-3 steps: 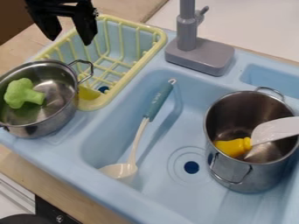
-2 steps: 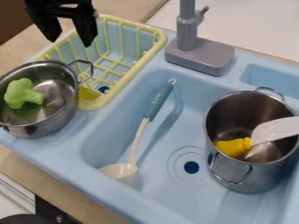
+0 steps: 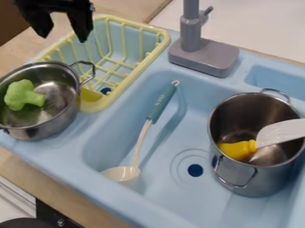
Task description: Moved green brocoli piece from inside the silver pot to the yellow basket
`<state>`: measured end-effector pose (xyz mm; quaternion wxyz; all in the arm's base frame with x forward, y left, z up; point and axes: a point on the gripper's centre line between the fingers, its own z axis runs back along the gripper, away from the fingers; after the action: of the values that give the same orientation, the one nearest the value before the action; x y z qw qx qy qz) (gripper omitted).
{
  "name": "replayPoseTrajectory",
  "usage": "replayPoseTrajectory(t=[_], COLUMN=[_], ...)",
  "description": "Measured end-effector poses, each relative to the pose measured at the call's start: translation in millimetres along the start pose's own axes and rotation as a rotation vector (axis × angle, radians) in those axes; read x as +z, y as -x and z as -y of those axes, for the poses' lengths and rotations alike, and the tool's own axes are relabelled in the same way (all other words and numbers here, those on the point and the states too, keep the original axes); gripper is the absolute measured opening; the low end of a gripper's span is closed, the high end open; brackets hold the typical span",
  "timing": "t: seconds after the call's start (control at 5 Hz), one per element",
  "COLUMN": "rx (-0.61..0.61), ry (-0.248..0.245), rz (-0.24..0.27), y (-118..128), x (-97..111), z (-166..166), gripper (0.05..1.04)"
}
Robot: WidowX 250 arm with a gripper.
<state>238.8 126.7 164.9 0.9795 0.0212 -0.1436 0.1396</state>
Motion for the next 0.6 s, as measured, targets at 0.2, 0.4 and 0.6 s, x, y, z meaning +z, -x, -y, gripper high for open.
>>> replayPoseTrajectory(t=[0.2,0.4,0.6], rx=[0.079,0.164,0.192], ry=[-0.058,-0.072,-0.048], rz=[-0.007,-0.043,-0.030], y=[4.7,20.7,56.4], x=[26.4,44.7,68.1], z=[-1.1,0.7,3.1], gripper=[0.996,0.996,0.996])
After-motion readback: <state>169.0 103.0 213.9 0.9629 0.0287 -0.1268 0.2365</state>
